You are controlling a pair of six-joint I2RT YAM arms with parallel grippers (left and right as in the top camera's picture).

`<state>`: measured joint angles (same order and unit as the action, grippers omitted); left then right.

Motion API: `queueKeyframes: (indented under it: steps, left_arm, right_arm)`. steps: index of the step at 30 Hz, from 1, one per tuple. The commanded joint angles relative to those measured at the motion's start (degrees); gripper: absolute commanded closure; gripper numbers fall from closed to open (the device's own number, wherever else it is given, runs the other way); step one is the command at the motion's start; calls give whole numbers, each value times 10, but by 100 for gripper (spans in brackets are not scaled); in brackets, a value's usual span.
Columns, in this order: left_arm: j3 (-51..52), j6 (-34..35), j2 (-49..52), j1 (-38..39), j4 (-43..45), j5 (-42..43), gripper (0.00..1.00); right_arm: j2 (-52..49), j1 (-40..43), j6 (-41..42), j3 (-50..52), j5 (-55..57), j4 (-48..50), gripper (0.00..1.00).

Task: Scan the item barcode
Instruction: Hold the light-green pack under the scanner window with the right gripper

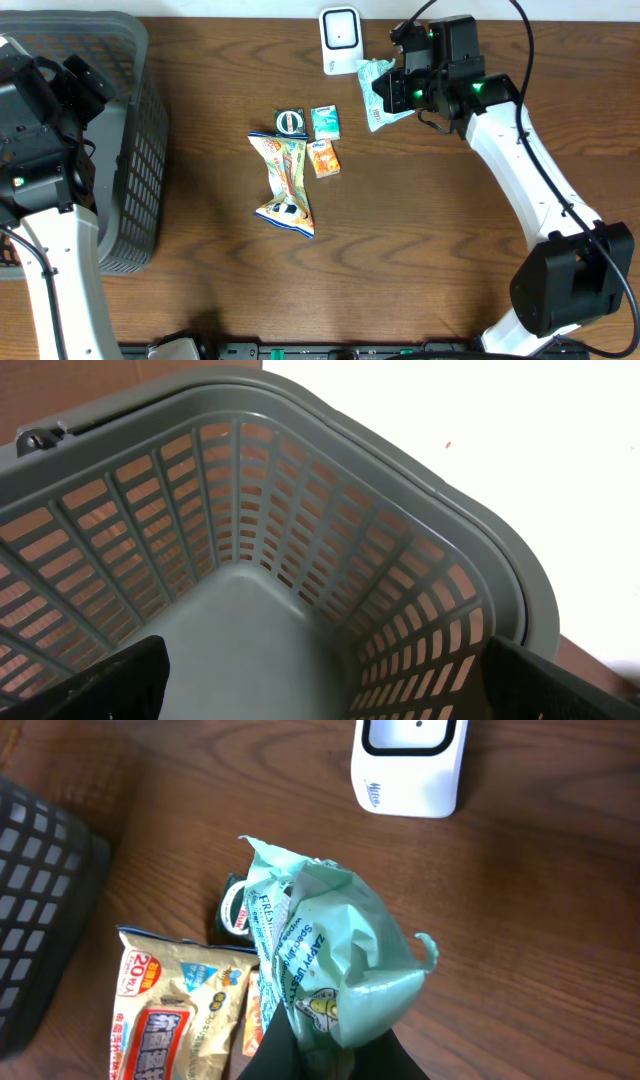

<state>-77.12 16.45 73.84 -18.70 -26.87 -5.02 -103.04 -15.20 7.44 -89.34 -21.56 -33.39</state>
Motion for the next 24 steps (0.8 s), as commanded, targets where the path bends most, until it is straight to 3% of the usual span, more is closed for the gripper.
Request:
queueKeyframes:
  steps: [1,24]
  left_arm:
    - [-9,-6,0,-3,0,-1,2]
    - [-9,-6,0,-3,-1,-1,2]
  right_arm:
    - [-8,-5,10,2,4,2,99]
    - [-12,-10,24,2,49,-26,99]
